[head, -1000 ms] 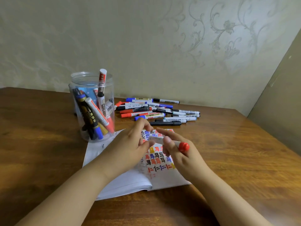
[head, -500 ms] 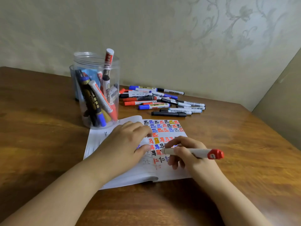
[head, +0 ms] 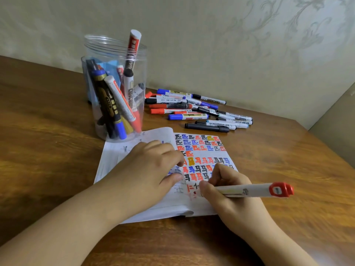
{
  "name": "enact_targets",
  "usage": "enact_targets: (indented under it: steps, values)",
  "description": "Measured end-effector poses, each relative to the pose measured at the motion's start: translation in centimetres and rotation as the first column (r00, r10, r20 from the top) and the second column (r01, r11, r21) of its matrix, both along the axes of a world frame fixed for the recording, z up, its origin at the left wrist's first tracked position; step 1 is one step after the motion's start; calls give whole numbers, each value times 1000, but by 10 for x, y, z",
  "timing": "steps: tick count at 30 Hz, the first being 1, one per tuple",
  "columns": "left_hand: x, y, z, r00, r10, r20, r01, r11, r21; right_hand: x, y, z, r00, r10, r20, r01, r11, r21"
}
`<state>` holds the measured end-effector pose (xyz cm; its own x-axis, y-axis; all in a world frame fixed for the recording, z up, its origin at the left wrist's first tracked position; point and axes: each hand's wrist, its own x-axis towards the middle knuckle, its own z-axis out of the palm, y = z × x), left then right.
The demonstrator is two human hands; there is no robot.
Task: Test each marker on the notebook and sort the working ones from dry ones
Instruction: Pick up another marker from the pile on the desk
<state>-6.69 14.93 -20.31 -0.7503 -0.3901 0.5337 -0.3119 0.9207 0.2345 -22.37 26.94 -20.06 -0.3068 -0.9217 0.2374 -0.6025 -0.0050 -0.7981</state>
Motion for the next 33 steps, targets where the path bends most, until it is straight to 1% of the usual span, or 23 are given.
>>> enact_targets:
  steps: [6,12,16,19,21,23,25,28,33]
  values:
    - [0,2,1,1000,23,0,-23,1000,20,3,-2,0,997,21,-69,-17,999,49]
    - [1,2,1,1000,20,5,-20,997,70,3,-1,2,998,39,-49,-34,994,100]
    - [0,1,1,1000,20,10,-21,995,102,3,-1,2,999,31,-23,-29,997,70]
    - [1,1,1,1000,22,16,-24,988,155,3,0,3,999,45,-26,-42,995,95]
    - [2,1,1,1000,19,10,-21,991,135,3,1,4,999,49,-2,-48,994,93]
    - [2,1,2,999,24,25,-27,989,147,3,1,4,999,34,17,-35,997,69]
    - [2,1,2,999,24,36,-30,985,169,3,0,3,1000,25,-3,-25,998,49]
    - [2,1,3,999,24,35,-30,984,175,2,-1,3,998,25,-51,-22,998,59]
    - [3,3,7,998,32,47,-41,978,204,1,1,4,1000,23,7,-23,999,38]
